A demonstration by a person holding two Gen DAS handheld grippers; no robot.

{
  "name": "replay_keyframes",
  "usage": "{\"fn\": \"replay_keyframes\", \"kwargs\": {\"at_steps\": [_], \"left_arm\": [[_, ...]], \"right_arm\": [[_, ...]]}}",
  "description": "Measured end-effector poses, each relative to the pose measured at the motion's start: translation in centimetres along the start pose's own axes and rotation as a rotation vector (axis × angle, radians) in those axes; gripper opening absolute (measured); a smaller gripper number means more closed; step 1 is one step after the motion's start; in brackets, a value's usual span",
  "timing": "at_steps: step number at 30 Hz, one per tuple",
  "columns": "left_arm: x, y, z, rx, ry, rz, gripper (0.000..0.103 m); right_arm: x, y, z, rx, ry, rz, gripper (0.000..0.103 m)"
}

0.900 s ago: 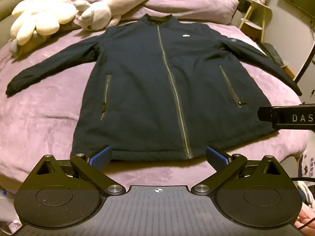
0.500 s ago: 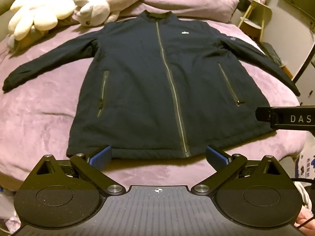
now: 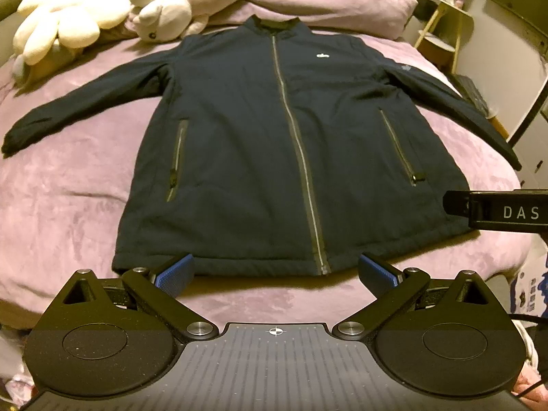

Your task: Fold large clothes

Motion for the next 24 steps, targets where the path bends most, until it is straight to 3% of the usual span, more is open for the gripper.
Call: {"fn": "replay_keyframes", "kwargs": {"at_steps": [24], "left_arm": [[0.15,-0.09,0.56,0.016,0.019,-0.006,0.103]], "right_arm": [[-0.03,-0.31,0.42,0.0,0.012,0.016,0.099]]}}
Point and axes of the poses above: each gripper's, at about its wrist camera, not at the fingertips, and z roughly the way its jaws point, y to its left, x to its underside, the point moved 8 cm from there along z, roughly the way its jaws point, and after that the axes turned 9 degrees about z, right-handed, at the moved point
